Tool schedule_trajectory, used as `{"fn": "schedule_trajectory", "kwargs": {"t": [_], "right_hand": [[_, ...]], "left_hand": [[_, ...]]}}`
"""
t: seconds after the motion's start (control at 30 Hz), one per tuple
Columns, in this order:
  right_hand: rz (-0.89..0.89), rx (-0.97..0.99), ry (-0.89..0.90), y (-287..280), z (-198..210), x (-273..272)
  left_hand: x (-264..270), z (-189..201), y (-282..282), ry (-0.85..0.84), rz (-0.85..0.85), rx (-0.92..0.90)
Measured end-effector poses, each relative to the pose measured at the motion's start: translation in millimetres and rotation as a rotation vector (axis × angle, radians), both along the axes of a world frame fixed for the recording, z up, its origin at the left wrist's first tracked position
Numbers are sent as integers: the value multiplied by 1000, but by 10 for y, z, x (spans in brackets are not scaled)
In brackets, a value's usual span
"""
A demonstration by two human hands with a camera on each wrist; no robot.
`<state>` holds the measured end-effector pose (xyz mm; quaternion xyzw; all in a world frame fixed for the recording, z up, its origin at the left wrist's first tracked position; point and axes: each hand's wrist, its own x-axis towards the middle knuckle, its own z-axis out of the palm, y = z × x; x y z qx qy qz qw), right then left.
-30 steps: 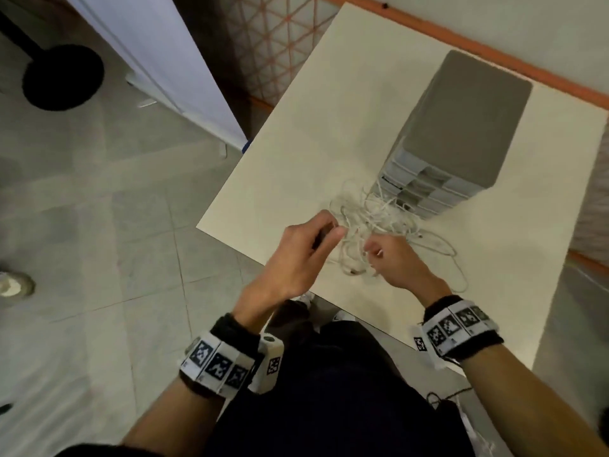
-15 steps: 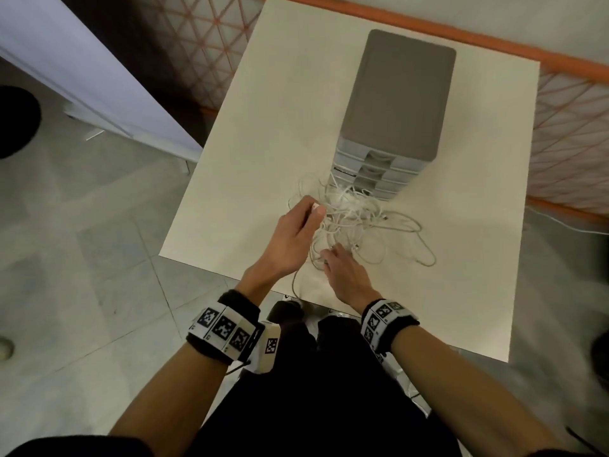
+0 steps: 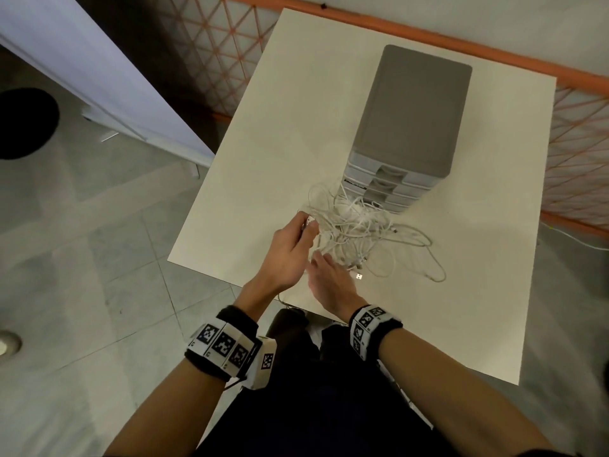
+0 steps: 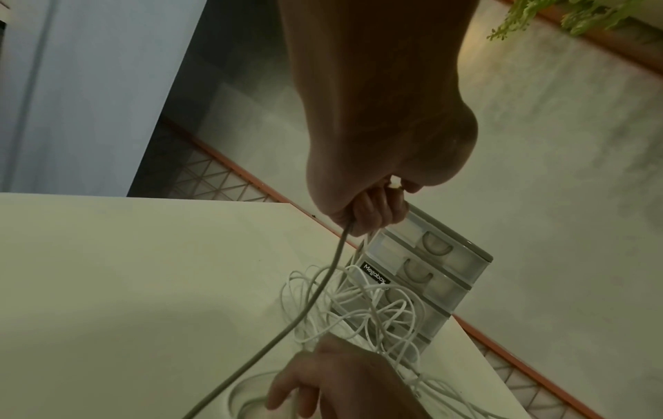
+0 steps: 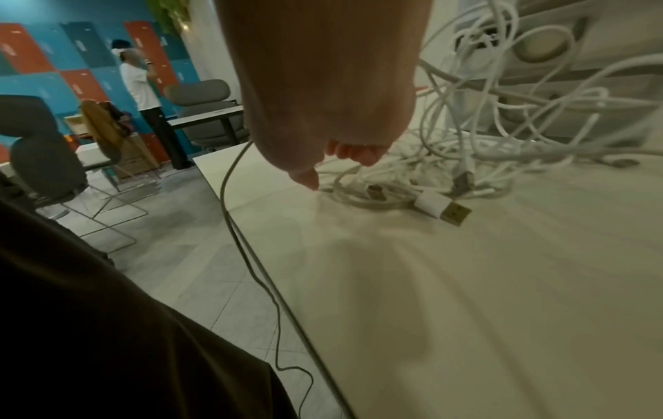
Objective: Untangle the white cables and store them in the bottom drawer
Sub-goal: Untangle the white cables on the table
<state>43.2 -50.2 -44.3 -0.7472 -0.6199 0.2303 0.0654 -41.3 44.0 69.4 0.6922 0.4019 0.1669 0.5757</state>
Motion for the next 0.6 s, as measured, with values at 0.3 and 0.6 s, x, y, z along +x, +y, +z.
{"fn": "schedule_trajectory", "kwargs": {"t": [0.3,0.6], "right_hand": [[-220,-49,317,129,30,173],[-439,94,604,82,357,401]], "left_hand": [[-100,-103,99,-16,50,-37],[-136,-370,146,157,110,-38]]}}
